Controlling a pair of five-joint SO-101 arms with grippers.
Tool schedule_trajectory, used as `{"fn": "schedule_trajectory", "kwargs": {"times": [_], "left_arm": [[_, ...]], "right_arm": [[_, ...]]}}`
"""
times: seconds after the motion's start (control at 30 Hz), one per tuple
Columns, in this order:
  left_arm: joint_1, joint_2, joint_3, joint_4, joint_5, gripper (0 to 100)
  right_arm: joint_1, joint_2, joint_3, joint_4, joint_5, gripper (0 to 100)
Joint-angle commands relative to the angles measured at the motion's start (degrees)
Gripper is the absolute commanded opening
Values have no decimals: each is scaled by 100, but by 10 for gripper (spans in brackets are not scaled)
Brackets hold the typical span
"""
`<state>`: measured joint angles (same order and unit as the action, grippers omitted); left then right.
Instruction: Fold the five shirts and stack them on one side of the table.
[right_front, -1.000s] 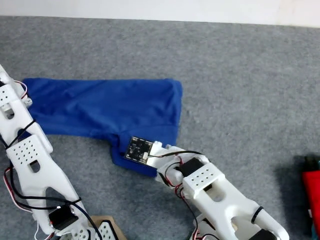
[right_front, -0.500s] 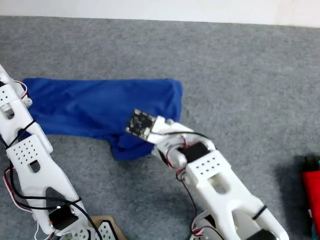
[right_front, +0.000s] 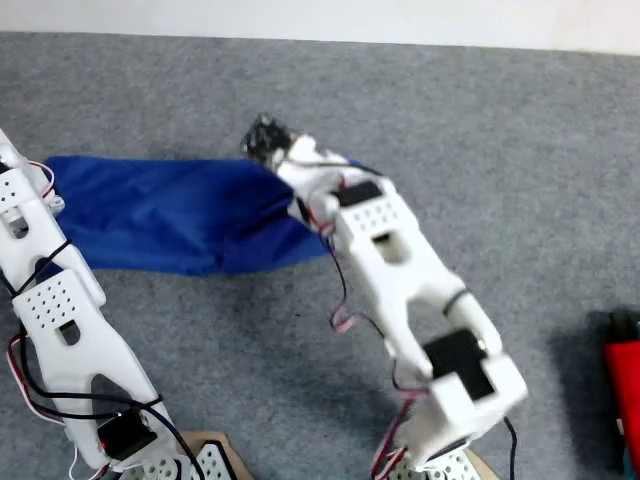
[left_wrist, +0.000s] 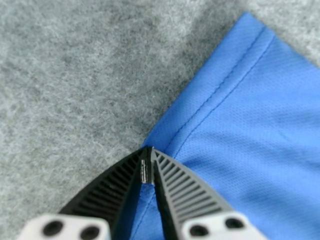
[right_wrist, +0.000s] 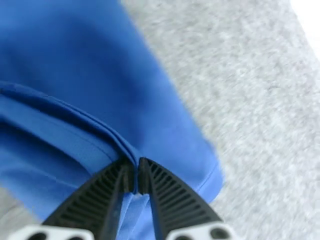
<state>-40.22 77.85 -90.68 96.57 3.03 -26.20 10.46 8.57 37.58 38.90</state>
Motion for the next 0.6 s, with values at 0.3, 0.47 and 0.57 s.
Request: {"fn": "schedule_trajectory", "kwargs": {"times": [0.3, 0.47, 0.57], "left_arm": [[92, -13, -163, 18, 26, 5], [75, -48, -163, 18, 53, 39], [75, -48, -163, 18, 62, 107]], "right_arm": [[514, 1657, -2299, 681, -97, 24], [497, 1569, -2334, 945, -97, 225], [497, 1244, -2334, 1156, -88, 259]]}}
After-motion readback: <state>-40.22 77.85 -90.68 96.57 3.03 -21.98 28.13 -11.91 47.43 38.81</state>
